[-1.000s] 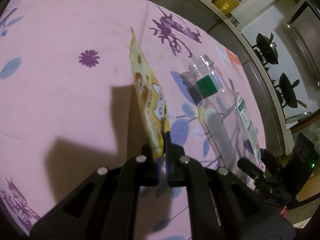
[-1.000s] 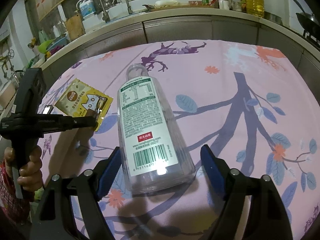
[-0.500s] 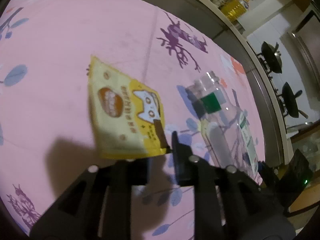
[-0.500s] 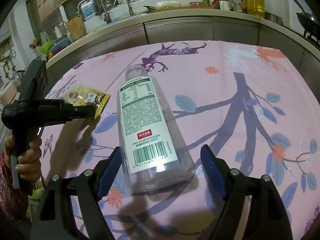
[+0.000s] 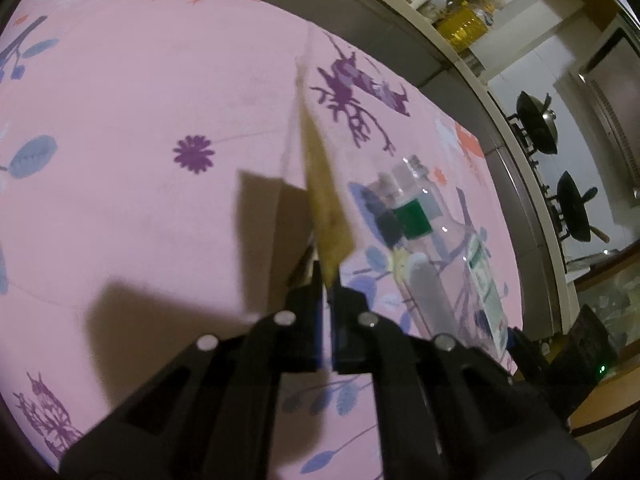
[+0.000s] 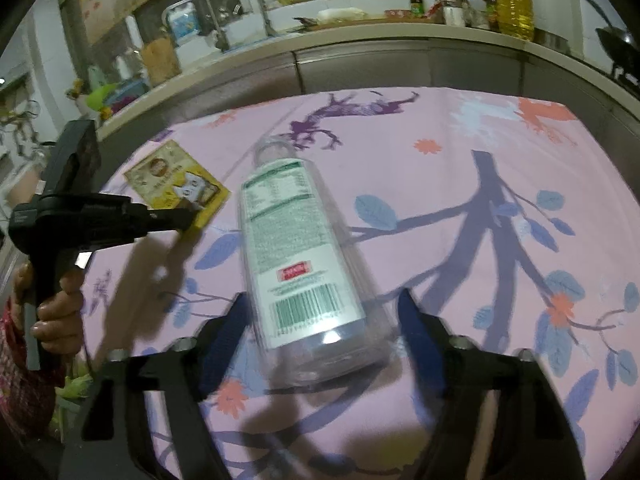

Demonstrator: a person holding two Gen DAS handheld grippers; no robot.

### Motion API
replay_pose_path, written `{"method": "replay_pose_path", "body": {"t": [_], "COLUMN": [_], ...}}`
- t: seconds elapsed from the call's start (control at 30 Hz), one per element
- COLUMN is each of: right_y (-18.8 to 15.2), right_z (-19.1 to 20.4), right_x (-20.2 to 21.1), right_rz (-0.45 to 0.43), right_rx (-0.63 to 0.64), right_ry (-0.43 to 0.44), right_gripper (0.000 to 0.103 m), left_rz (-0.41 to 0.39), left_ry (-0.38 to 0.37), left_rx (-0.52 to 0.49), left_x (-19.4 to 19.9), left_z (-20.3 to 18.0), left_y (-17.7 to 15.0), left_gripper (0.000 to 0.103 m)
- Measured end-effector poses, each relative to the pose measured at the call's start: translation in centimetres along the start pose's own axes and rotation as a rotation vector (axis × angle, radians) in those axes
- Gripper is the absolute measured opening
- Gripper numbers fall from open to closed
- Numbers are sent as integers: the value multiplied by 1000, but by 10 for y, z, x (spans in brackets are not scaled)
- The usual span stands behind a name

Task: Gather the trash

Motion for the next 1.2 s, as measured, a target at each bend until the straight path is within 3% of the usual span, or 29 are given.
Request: {"method": "replay_pose_path", "body": {"t": [0.1,0.3,0.47,0.77,0.97,1.13,1.2], "right_y": [2,0,-7,-37,-45,-42,-42], "right_z": [-10,-59,-100,-182,-195,-194,-197], "right_x": [-3,-2,9,43,61,55,52], "right_rz": [14,32,-6,-128,-124,-85,-101], "right_rx": [-99,-487,-675,-910,-831,-735,-752], "right_ry": [90,402,516,570,504,432,487], "right_gripper": [62,60,59,58,60,58,57], "left_rz": [10,39,68,172,238,268,275], "left_ry": [-7,-17,-35,-74,-85,-72,-55], "left_rx": [-26,-100,-190,-361,-457,-494,-500], "left_x": [-2,-14,-32,-94,-135,-150,-154], "left_z": [-11,-42,-87,-182,-236,-251,-253], "left_y": [-2,-4,-3,-18,-40,-50,-51], "left_gripper": [2,2,2,2,1,1,1]}}
Point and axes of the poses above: each gripper's, at about its wrist camera, not at the fingertips, and x roughly against the way its jaws point, z to its left, y to its top, the point moved 4 cm from there along -x, roughly the way its jaws point
